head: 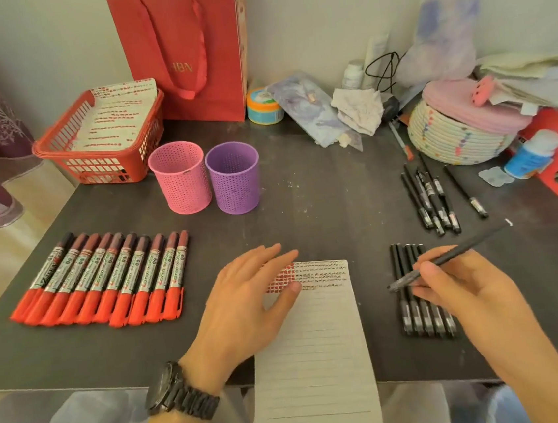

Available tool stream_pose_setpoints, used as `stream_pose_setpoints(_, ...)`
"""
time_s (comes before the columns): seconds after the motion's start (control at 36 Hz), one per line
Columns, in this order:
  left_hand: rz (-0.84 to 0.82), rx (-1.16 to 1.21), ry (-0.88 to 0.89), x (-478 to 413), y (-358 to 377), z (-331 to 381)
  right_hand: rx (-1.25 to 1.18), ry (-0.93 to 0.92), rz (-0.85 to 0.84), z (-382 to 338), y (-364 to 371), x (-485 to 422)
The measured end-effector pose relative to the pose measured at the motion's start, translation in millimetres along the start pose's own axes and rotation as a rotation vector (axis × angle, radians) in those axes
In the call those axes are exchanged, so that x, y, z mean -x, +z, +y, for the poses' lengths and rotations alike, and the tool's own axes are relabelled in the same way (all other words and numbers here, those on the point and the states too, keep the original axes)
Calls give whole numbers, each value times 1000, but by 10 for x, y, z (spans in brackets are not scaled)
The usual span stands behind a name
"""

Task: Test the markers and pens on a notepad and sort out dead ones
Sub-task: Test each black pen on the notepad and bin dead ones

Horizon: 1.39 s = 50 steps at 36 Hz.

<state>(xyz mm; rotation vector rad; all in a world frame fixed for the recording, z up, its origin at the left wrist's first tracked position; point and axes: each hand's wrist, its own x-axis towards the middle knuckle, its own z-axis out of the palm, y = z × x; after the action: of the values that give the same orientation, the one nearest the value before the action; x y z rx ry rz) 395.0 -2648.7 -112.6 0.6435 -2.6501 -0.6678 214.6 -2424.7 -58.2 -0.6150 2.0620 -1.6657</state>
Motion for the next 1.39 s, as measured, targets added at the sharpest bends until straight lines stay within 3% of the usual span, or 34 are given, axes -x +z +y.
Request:
stream_pose_setpoints(0.17,-15,-107,-34,43,174,-155,328,75,-5,5,-567,-192)
stream_pose_setpoints(0.31,-28,-116,-37,53,183,-158,576,227,-120,72,-816,-264)
stream_pose_setpoints(0.44,-60,-116,-46,52,169,-170,773,267,-177,208,-846,-339)
stream_pose_setpoints(1.39,-75,-122,-35,93,167,-157,792,226,-84,400,-652,-347)
